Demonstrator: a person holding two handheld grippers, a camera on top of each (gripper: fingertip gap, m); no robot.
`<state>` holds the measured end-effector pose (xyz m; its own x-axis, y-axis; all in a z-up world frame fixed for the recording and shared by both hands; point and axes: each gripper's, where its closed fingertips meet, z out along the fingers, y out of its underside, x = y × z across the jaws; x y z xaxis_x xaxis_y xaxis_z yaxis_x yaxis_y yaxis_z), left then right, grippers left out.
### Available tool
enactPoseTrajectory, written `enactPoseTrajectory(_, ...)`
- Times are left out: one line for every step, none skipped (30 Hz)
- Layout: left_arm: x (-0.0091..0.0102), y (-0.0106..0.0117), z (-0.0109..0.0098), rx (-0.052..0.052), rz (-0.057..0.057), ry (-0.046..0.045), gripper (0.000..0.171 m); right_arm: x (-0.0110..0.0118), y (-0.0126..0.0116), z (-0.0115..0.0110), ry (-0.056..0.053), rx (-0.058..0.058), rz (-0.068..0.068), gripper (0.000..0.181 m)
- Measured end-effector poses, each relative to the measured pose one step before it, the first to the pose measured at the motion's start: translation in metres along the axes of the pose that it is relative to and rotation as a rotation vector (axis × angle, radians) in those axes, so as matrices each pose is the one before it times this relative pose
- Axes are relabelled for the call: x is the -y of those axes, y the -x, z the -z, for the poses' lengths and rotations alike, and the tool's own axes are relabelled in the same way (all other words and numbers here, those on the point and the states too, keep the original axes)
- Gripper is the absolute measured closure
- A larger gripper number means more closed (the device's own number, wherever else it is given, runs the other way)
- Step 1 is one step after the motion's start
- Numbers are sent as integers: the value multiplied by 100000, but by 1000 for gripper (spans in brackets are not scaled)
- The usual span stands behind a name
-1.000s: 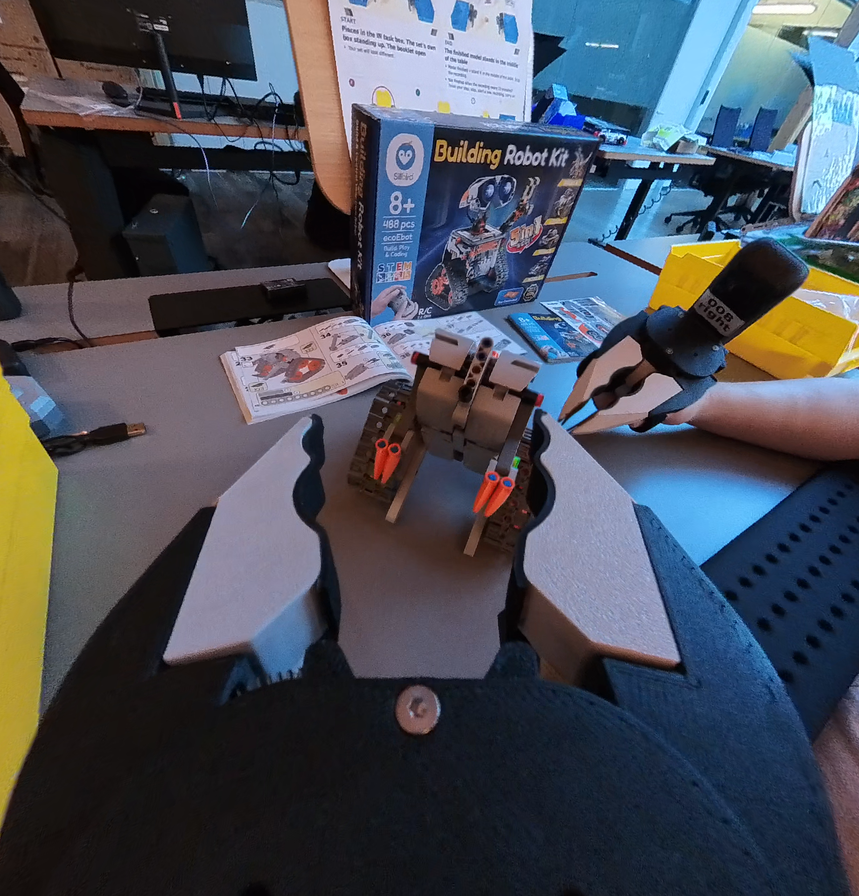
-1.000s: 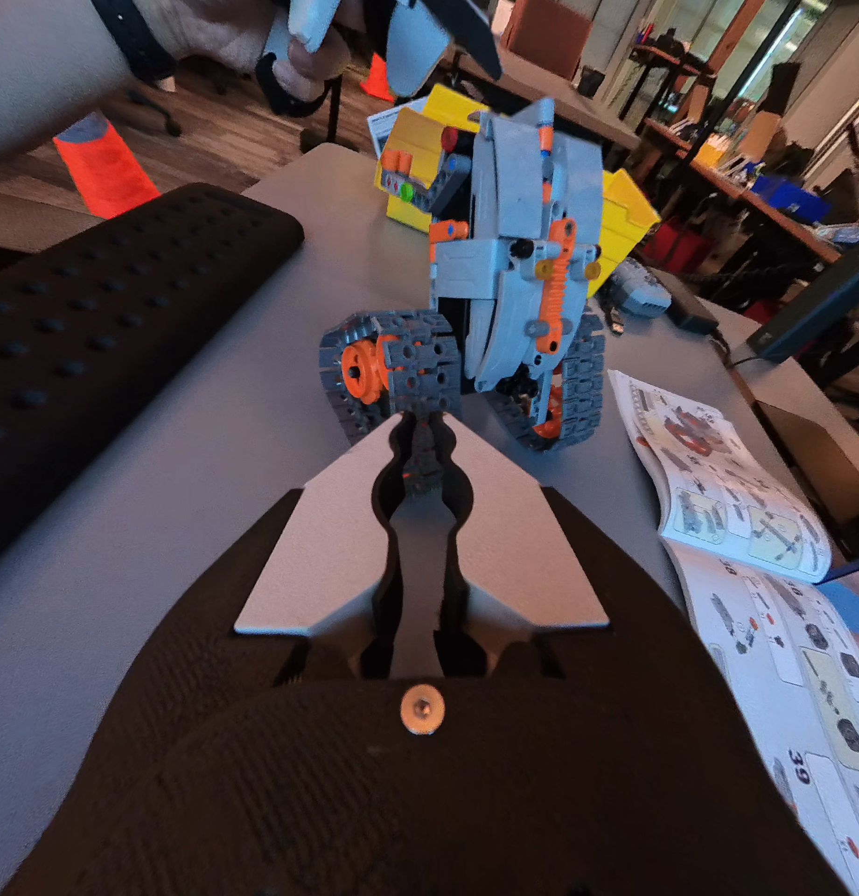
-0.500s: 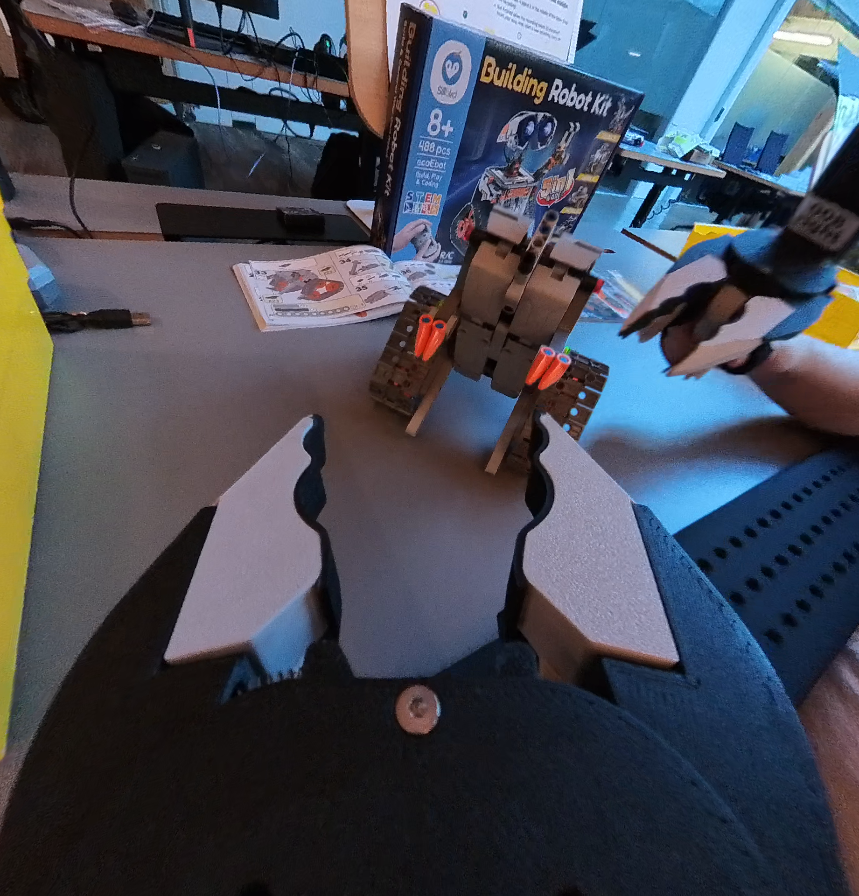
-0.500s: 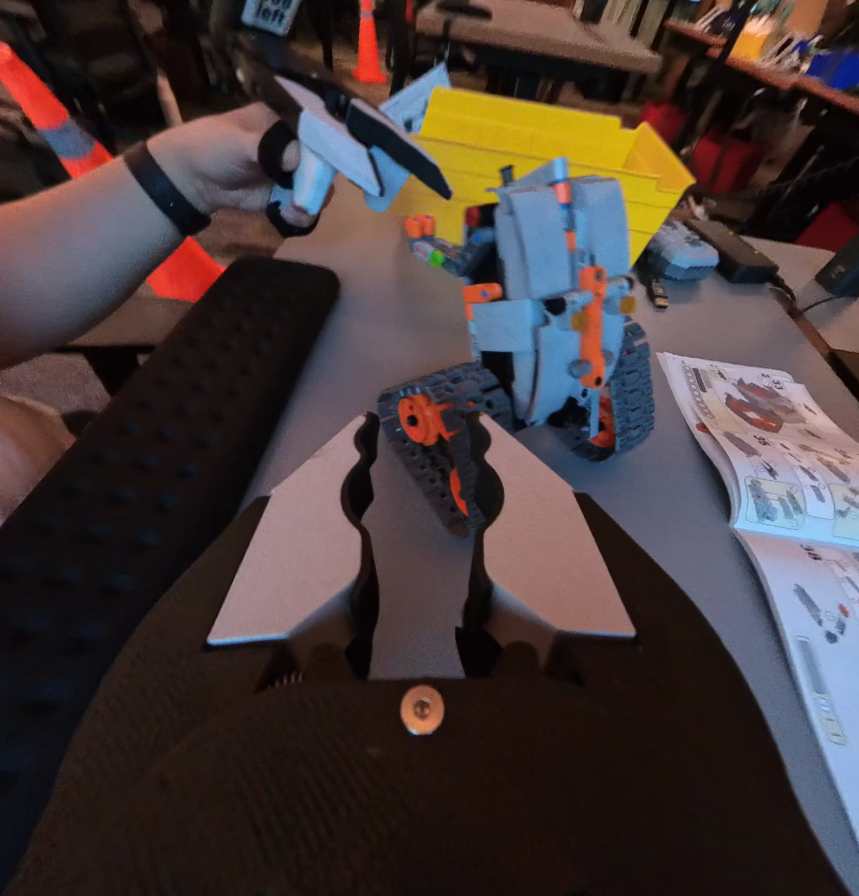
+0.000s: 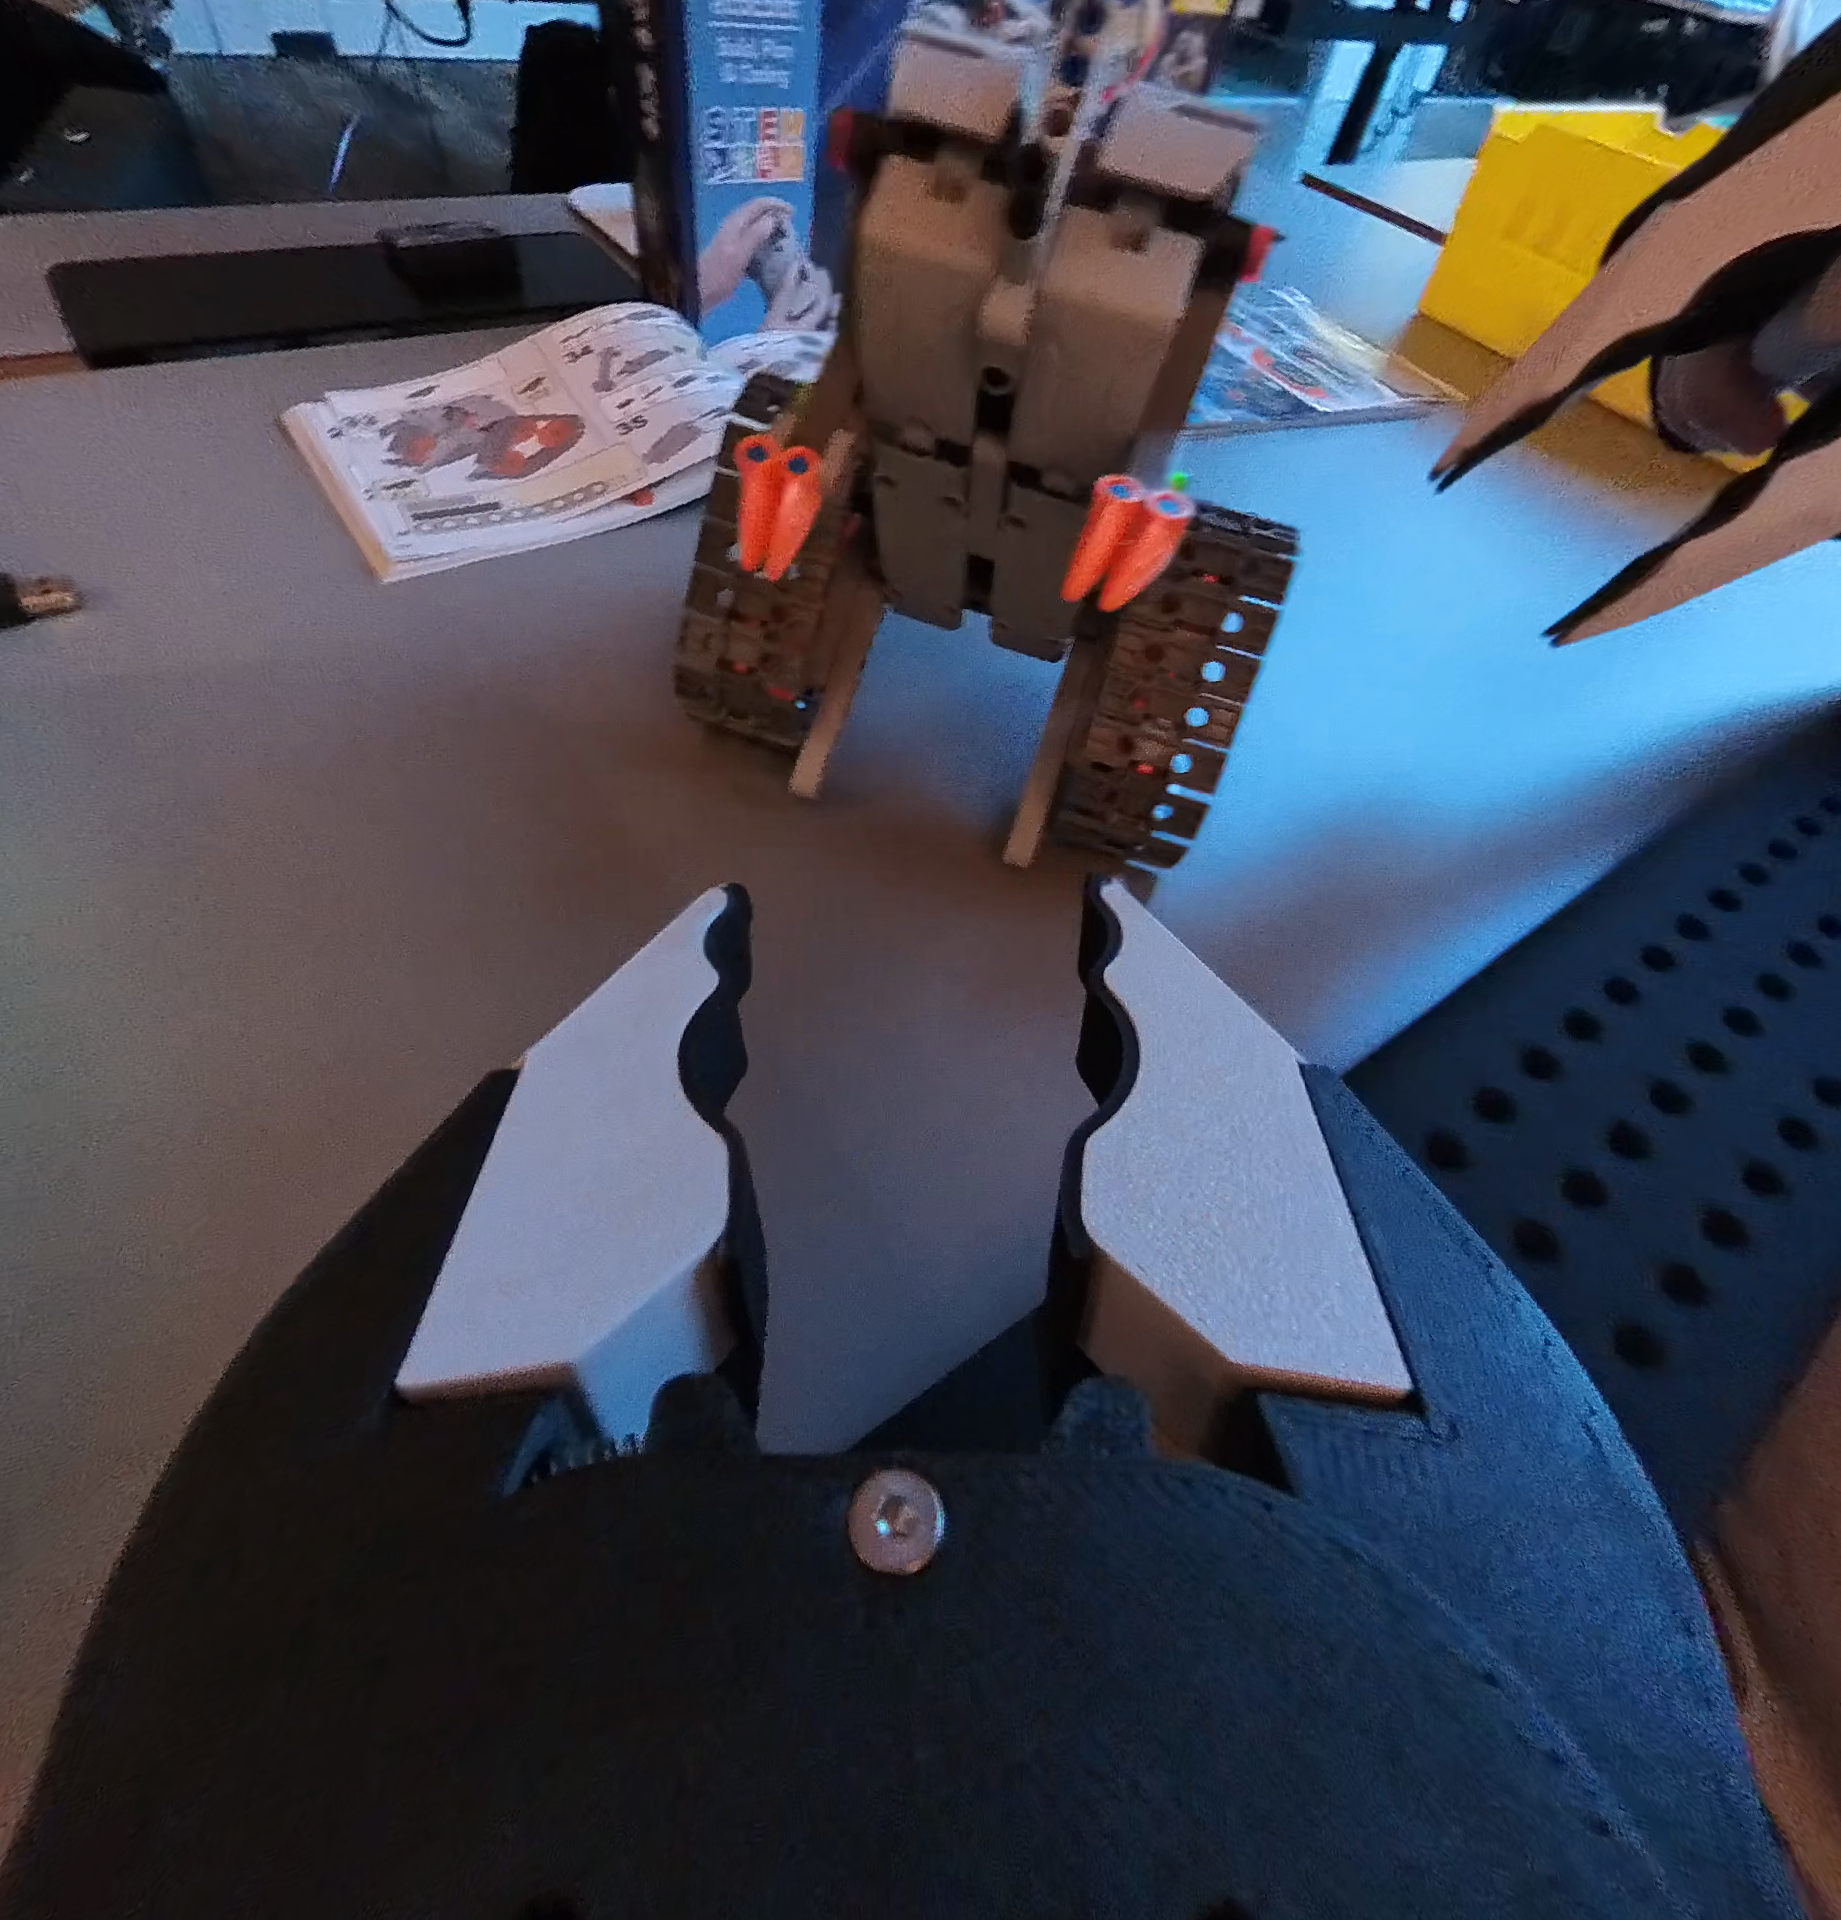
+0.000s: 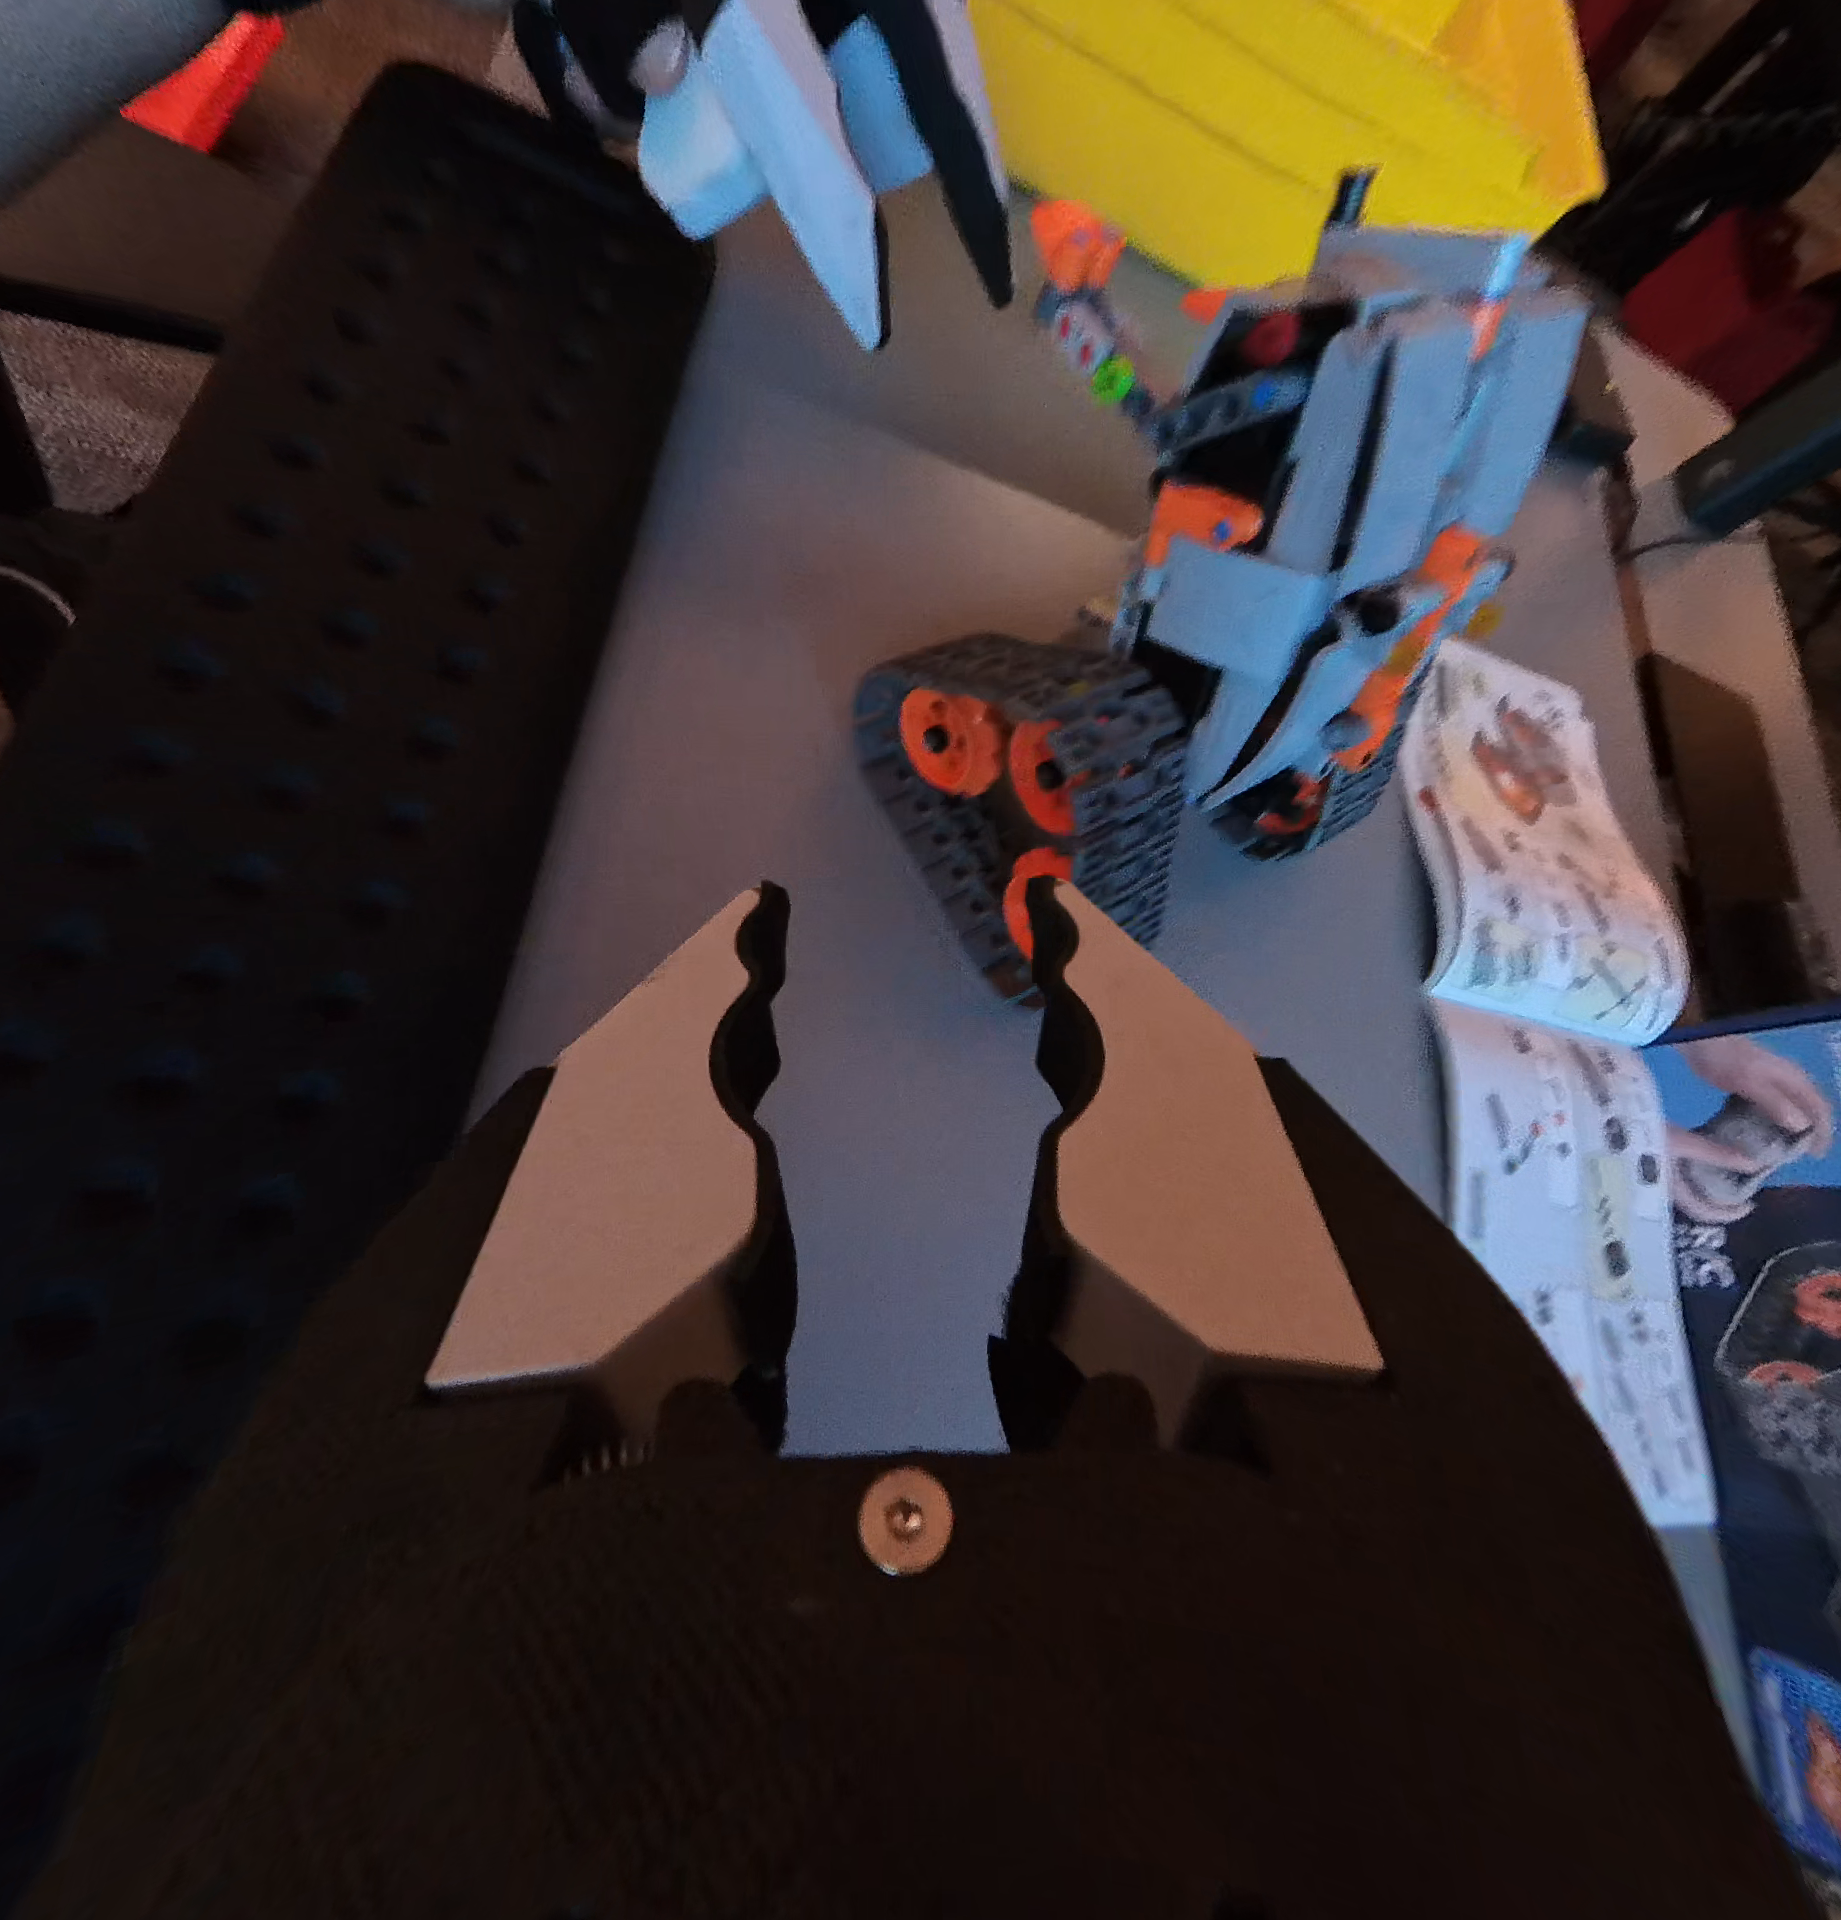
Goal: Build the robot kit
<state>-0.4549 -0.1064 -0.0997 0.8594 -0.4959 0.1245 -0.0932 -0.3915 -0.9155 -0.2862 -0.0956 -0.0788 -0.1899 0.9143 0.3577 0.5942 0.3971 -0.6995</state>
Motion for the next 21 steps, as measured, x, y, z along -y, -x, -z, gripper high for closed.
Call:
enactPoseTrajectory(157,-570,-54,-1286,-1594,136,109,-496,716,116,2311,-11,-1561,133)
enactPoseTrajectory(126,-563,-60,-1190,-1009,135,109,-293,937,221,1039,142,-1545,132)
enactPoseTrajectory(165,-544,-56,-921,-704,-206,108,-69,1066,303,-680,86,-1827,132)
enactPoseTrajectory(153,-591,-63,-985,-1035,-425,107,-55,1129,399,-631,228,-1421,132)
enactPoseTrajectory(123,-516,-78,-694,-1280,-542,106,-155,945,473,430,-643,-1745,132)
enactPoseTrajectory(147,-285,-121,354,-1053,-752,107,-199,714,553,1376,-1543,-2174,132)
enactPoseTrajectory(143,-62,-181,1343,-565,-853,108,-87,415,644,586,-2840,-2316,132)
enactPoseTrajectory(88,138,-262,2079,174,-550,109,218,27,644,-2246,-4527,-3454,132)
enactPoseTrajectory(-162,314,-276,2548,592,1031,109,499,-118,528,-5047,-4584,-4658,133)
enactPoseTrajectory(-354,387,-280,2465,654,2491,107,620,-90,319,-6462,-3056,-4640,134)
enactPoseTrajectory(-291,197,-284,820,750,2358,106,649,-182,89,-6796,-1690,-3019,137)
enactPoseTrajectory(-165,-9,-273,-948,762,1579,106,364,-701,-106,-4905,-2726,-665,141)
enactPoseTrajectory(-39,-84,-239,-1731,746,872,106,-4,-1129,-275,-1615,-3717,1712,141)
enactPoseTrajectory(124,22,-203,-1319,684,-111,107,-277,-1211,-431,657,-3289,4115,141)
enactPoseTrajectory(258,293,-158,119,912,-1144,110,-628,-894,-516,4343,-1255,3149,143)
enactPoseTrajectory(282,453,-109,1119,1457,-1504,110,-639,-317,-579,5438,2474,3249,148)
enactPoseTrajectory(366,482,-5,1412,1690,-1949,105,-481,-348,-614,3594,1826,2522,152)
enactPoseTrajectory(421,346,126,1183,1282,-2749,103,-603,-246,-399,4530,777,-1088,152)
enactPoseTrajectory(396,96,244,222,331,-3073,104,-308,-24,-202,2471,328,-1558,150)
enactPoseTrajectory(421,-104,304,-632,-414,-3322,103,27,185,-141,-1467,23,-557,149)
enactPoseTrajectory(498,-118,350,-652,-542,-3772,103,29,331,-140,-2630,312,917,146)
